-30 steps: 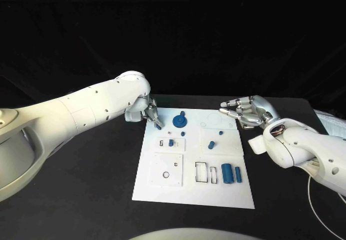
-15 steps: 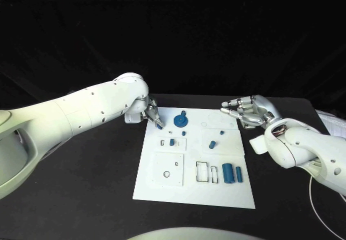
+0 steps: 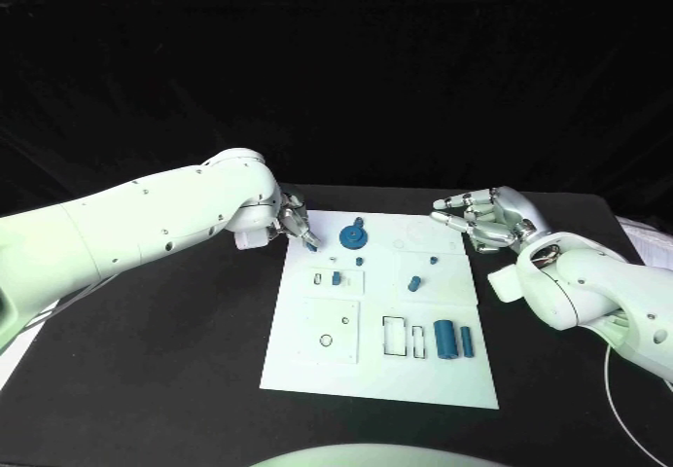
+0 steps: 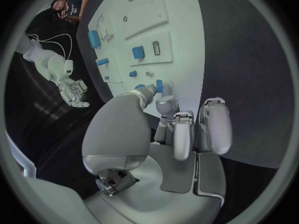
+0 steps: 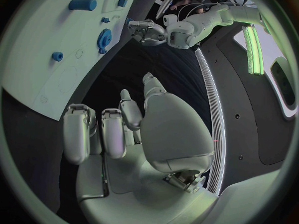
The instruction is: Assemble the parts on the task board
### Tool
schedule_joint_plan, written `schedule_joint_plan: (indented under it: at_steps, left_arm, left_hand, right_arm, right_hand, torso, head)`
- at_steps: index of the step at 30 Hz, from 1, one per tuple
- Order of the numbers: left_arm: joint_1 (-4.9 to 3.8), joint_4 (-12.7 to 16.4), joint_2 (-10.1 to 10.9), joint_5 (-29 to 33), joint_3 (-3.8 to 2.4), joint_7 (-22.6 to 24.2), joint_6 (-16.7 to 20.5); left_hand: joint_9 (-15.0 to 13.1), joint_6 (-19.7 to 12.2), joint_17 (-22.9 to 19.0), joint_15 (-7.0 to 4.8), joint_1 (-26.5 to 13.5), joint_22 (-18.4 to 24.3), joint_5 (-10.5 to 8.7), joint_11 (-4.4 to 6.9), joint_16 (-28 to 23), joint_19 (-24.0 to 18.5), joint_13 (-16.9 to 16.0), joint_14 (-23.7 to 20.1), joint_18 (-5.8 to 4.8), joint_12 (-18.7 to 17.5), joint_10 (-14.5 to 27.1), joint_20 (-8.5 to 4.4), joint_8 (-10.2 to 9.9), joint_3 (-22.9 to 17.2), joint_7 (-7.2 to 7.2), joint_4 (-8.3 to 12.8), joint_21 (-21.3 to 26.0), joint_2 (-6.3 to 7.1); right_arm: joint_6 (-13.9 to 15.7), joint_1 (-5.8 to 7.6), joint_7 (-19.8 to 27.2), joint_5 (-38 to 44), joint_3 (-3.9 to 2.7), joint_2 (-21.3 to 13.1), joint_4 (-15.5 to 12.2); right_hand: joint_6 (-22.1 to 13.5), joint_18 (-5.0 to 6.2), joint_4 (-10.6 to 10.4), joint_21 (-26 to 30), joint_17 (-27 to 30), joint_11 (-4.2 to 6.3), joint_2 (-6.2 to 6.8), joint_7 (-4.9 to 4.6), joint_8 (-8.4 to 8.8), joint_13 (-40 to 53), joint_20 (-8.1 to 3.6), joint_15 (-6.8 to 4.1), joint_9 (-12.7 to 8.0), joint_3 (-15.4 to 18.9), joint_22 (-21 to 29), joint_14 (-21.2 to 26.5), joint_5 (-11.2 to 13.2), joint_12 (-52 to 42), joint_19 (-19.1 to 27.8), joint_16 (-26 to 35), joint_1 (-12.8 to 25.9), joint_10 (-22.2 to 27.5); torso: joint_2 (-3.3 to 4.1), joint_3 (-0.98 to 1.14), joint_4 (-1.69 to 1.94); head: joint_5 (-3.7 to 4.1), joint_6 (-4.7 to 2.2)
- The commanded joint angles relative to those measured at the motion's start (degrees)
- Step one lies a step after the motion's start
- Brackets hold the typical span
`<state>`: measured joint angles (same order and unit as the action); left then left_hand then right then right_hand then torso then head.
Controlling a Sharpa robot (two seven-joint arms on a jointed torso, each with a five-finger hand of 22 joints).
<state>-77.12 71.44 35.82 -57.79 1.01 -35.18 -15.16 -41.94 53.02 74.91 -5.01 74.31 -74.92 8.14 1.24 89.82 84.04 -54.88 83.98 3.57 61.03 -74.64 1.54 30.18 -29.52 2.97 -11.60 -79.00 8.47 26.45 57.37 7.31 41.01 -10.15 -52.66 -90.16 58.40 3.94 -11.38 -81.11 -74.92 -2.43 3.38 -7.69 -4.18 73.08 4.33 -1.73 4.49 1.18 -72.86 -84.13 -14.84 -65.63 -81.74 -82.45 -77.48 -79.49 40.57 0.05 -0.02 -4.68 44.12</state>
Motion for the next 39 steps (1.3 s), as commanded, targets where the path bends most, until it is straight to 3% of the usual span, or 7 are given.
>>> schedule_joint_plan:
  at_steps: [1,5,10,17,22,31,39]
  left_arm:
    - [0.45,2.3,1.4,0.6,0.05,0.8,3.7]
    - [1.36,5.3,3.5,0.6,0.09,0.5,6.1]
    - [2.71,8.1,5.1,0.0,0.1,0.5,8.6]
    - [4.95,10.1,5.5,-0.8,0.1,0.9,10.2]
    - [5.38,10.8,5.5,-1.4,0.1,1.1,10.3]
    - [5.53,11.7,5.9,-1.6,0.1,0.1,7.6]
    - [5.54,11.6,6.1,-1.6,0.1,-0.7,5.0]
  left_hand:
    - [-0.1,0.4,15.1,0.51,-0.5,-7.6,-0.2,0.06,0.2,1.4,-0.2,6.0,-0.87,0.3,-0.6,0.21,0.4,-9.5,0.08,9.1,-0.4,0.33]
    - [-0.1,0.5,15.1,0.49,-0.6,-7.7,-0.2,0.07,0.2,1.4,-0.2,6.0,-0.9,0.3,-0.6,0.21,0.4,-9.7,0.07,9.2,-0.5,0.4]
    - [-0.1,0.6,15.1,0.46,-0.8,-7.9,-0.2,0.11,0.2,1.5,-0.3,6.0,-0.94,0.5,-0.8,0.18,0.5,-10.0,0.03,9.2,-0.7,0.49]
    - [-0.1,0.7,15.1,0.44,-0.9,-7.9,-0.21,0.14,0.2,1.6,-0.4,6.0,-0.97,0.6,-0.9,0.16,0.5,-10.2,0.0,9.3,-0.8,0.58]
    - [-0.1,0.7,15.1,0.42,-1.0,-7.9,-0.21,0.15,0.2,1.6,-0.4,6.0,-0.96,0.6,-0.9,0.15,0.5,-10.2,-0.01,9.3,-0.8,0.61]
    - [-0.1,0.7,15.1,0.42,-1.0,-7.9,-0.21,0.16,0.2,1.6,-0.3,6.0,-0.95,0.5,-0.9,0.14,0.5,-10.3,-0.01,9.3,-0.7,0.62]
    - [-0.1,0.7,15.1,0.41,-1.0,-7.7,-0.21,0.17,0.2,1.5,-0.2,6.0,-0.89,0.4,-0.9,0.13,0.5,-10.4,-0.02,9.4,-0.5,0.65]
  right_arm:
    - [-0.5,-0.03,0.5,0.4,0.0,-0.1,-0.1]
    - [-0.5,-0.03,0.6,0.4,0.0,-0.2,-0.2]
    - [-0.5,-0.04,0.6,0.4,0.0,-0.3,-0.2]
    - [-0.6,-0.04,0.7,0.3,0.0,-0.2,-0.1]
    - [-0.6,-0.06,0.7,0.2,0.0,-0.2,0.0]
    - [-0.7,-0.08,0.6,0.2,0.0,-0.2,0.0]
    - [-0.8,-0.08,0.6,0.1,0.0,-0.2,0.1]
  right_hand:
    - [0.1,-0.23,0.1,0.2,-5.5,-0.16,-0.53,0.09,-0.08,-0.1,0.09,0.08,0.1,0.1,-0.1,-3.7,0.2,0.2,0.3,0.3,-0.1,0.3]
    - [0.1,-0.23,0.1,0.2,-5.5,-0.16,-0.53,0.09,-0.08,-0.1,0.09,0.08,0.1,0.1,-0.1,-3.7,0.2,0.2,0.3,0.3,-0.1,0.3]
    - [0.1,-0.23,0.1,0.2,-5.5,-0.16,-0.53,0.09,-0.08,-0.1,0.09,0.08,0.1,0.1,-0.1,-3.7,0.2,0.2,0.3,0.3,-0.1,0.3]
    - [0.1,-0.23,0.1,0.2,-5.5,-0.16,-0.53,0.09,-0.08,-0.1,0.09,0.08,0.1,0.1,-0.1,-3.7,0.2,0.2,0.3,0.3,-0.1,0.3]
    - [0.1,-0.23,0.1,0.2,-5.5,-0.16,-0.53,0.09,-0.08,-0.1,0.09,0.08,0.1,0.1,-0.1,-3.7,0.2,0.2,0.3,0.3,-0.1,0.3]
    - [0.1,-0.23,0.1,0.3,-5.5,-0.16,-0.65,0.08,-0.09,-0.1,0.09,0.08,0.1,0.1,0.0,-3.7,0.2,0.1,0.3,0.3,-0.1,0.3]
    - [0.1,-0.23,0.1,0.3,-5.5,-0.16,-0.65,0.08,-0.09,-0.1,0.09,0.08,0.1,0.1,0.0,-3.7,0.2,0.1,0.3,0.3,-0.1,0.3]
  torso:
    - [-0.01,0.0,0.11]
    - [-0.07,-0.03,0.27]
    - [-0.04,-0.02,0.22]
    - [0.06,-0.14,0.1]
    - [0.12,-0.01,-0.04]
    - [0.08,0.0,0.12]
    - [0.04,0.03,0.01]
  head:
    - [-0.01,0.06]
    - [0.13,0.15]
    - [-0.16,0.26]
    - [-0.23,0.48]
    - [-0.19,0.66]
    - [-0.01,1.0]
    - [-0.18,1.31]
